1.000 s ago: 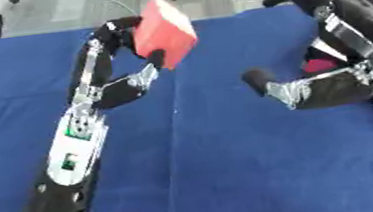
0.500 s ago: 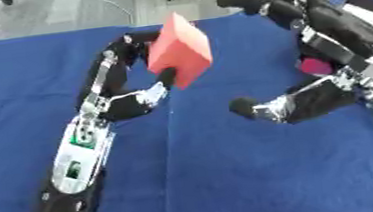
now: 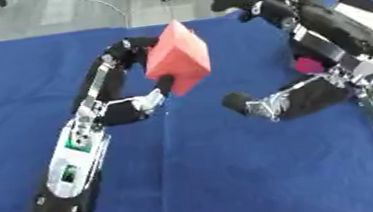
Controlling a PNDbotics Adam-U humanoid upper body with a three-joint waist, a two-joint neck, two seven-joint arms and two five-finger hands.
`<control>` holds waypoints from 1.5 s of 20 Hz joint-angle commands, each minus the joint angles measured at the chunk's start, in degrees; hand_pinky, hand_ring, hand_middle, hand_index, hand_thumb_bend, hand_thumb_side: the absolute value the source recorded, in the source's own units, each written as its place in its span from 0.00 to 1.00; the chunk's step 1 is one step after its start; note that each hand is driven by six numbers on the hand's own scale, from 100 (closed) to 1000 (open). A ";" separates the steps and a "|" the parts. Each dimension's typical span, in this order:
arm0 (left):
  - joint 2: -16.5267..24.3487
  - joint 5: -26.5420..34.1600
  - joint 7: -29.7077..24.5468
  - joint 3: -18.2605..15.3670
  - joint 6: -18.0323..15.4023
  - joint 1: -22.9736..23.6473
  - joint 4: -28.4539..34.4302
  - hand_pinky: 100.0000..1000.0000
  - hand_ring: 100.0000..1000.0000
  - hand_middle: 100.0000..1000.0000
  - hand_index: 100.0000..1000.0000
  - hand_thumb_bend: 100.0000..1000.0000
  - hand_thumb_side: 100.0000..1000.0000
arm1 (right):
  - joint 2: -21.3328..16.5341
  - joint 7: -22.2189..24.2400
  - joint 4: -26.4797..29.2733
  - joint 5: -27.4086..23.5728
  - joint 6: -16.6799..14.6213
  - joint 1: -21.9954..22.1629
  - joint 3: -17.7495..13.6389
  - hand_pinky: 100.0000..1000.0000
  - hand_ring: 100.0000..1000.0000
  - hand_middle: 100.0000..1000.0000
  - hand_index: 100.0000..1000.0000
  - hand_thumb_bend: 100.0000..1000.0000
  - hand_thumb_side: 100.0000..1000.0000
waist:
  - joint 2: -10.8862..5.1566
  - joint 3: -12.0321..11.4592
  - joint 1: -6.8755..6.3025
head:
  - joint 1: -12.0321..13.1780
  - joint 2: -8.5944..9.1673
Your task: Pick up the objects with one hand, pass them to the other hand, and then place them into the box on the other side of the table.
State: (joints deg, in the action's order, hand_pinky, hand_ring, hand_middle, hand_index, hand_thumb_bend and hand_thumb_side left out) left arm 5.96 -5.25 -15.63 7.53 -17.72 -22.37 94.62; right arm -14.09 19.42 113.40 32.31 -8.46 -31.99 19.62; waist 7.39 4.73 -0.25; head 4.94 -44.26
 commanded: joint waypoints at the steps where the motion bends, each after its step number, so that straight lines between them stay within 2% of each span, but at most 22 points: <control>1: 0.76 -1.80 -0.76 0.72 -1.24 -0.84 1.31 0.79 0.36 0.27 0.39 0.00 0.15 | -1.07 -0.24 1.10 -1.39 2.77 -0.61 0.26 0.73 0.90 0.82 1.00 0.31 0.46 | -1.39 -0.01 0.80 | -0.39 0.14; 5: 1.00 -3.39 -1.16 1.64 -2.61 -1.05 1.31 0.79 0.36 0.27 0.39 0.00 0.15 | -1.10 -1.03 0.65 -2.10 5.50 -0.56 0.54 0.71 0.89 0.81 1.00 0.30 0.47 | -1.41 -0.04 0.82 | -0.71 0.14; 9: 1.08 -6.47 -0.38 2.32 -3.74 -1.14 1.22 0.78 0.36 0.27 0.39 0.00 0.15 | -0.99 -1.30 -0.11 -2.19 6.79 -0.51 0.98 0.69 0.88 0.80 1.00 0.29 0.49 | -1.38 -0.05 0.83 | -0.92 0.14; 16: 0.98 -9.60 0.30 3.59 -5.04 -2.42 0.51 0.78 0.36 0.27 0.39 0.00 0.15 | -1.11 -0.23 -0.47 -2.92 7.70 -0.61 1.78 0.69 0.88 0.80 1.00 0.28 0.51 | -1.43 -0.01 0.93 | -1.05 0.14; 21: 0.53 -10.23 0.41 4.18 -5.37 -3.42 0.21 0.78 0.36 0.27 0.39 0.00 0.14 | -1.24 2.91 -0.27 -2.37 7.97 -0.61 2.23 0.70 0.88 0.80 1.00 0.27 0.53 | -1.45 0.01 1.02 | -0.94 0.14; 30: 0.44 -10.67 -0.01 4.82 -5.86 -4.24 0.35 0.78 0.36 0.27 0.39 0.00 0.14 | -1.43 6.59 0.10 0.52 7.77 -0.70 2.28 0.72 0.87 0.76 1.00 0.24 0.48 | -1.42 0.15 0.97 | -0.84 0.14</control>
State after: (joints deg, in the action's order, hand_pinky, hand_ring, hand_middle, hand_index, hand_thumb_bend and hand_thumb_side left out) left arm 6.18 -15.84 -15.60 12.22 -23.27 -25.35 94.06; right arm -14.51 25.40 112.63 32.19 -0.57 -31.82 22.00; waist 7.39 4.83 0.06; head 3.93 -44.26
